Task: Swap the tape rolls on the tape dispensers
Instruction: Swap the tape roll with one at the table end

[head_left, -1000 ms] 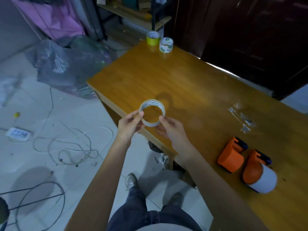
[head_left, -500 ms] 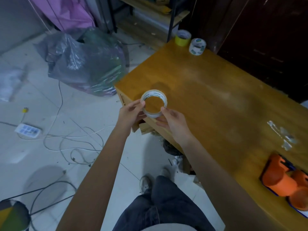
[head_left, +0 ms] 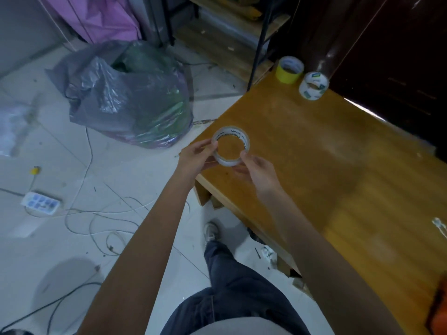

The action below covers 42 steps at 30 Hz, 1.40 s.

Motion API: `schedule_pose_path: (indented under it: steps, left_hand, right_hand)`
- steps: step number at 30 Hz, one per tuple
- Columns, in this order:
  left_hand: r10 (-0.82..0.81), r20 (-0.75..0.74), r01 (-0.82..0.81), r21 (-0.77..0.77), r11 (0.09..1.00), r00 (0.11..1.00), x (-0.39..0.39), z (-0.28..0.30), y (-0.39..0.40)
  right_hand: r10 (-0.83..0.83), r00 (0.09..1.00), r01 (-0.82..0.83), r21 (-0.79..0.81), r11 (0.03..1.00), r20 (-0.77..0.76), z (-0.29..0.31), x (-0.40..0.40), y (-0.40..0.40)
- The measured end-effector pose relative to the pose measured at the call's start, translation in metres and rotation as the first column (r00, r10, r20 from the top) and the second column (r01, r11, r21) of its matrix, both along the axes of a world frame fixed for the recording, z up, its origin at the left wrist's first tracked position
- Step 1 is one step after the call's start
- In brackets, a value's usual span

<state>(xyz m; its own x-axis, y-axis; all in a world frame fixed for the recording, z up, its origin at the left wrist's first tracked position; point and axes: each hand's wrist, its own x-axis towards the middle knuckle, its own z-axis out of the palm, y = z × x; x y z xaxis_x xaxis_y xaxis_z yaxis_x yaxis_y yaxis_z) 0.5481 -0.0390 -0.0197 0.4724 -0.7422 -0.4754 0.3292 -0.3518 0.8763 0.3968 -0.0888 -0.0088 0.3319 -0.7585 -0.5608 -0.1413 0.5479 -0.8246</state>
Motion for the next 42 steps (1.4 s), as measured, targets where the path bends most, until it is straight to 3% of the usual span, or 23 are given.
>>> schedule_pose_path:
  steps: [8, 16, 22, 28, 34, 39, 42]
  left_hand:
    - [-0.07, 0.001, 0.07, 0.04, 0.997, 0.998, 0.054, 0.003, -0.057]
    - [-0.261, 0.072, 0.253, 0.104, 0.962, 0.963, 0.089, 0.002, -0.118]
    - [-0.407, 0.07, 0.397, 0.126, 0.909, 0.911, 0.097, -0.01, -0.166]
    - [-0.603, 0.067, 0.588, 0.157, 0.793, 0.795, 0.087, -0.031, -0.204]
    - [-0.647, 0.167, 0.617, 0.202, 0.761, 0.744, 0.076, -0.041, -0.248]
    - [-0.673, 0.37, 0.634, 0.24, 0.736, 0.641, 0.071, -0.048, -0.281]
    - [-0.664, 0.417, 0.622, 0.254, 0.741, 0.621, 0.068, -0.054, -0.296]
  right_hand:
    - [-0.021, 1.0, 0.021, -0.001, 1.0, -0.01, -0.007, 0.048, -0.048]
    - [-0.19, 0.981, 0.192, 0.061, 0.98, -0.027, -0.009, 0.081, -0.089]
    - [-0.344, 0.934, 0.349, 0.045, 0.936, -0.097, -0.016, 0.092, -0.11]
    - [-0.5, 0.846, 0.511, 0.013, 0.86, -0.187, -0.025, 0.096, -0.127]
    - [-0.536, 0.786, 0.566, 0.011, 0.824, -0.309, -0.027, 0.1, -0.169]
    - [-0.516, 0.765, 0.552, -0.021, 0.834, -0.385, -0.034, 0.098, -0.208]
    - [-0.498, 0.759, 0.527, -0.053, 0.848, -0.42, -0.041, 0.096, -0.227]
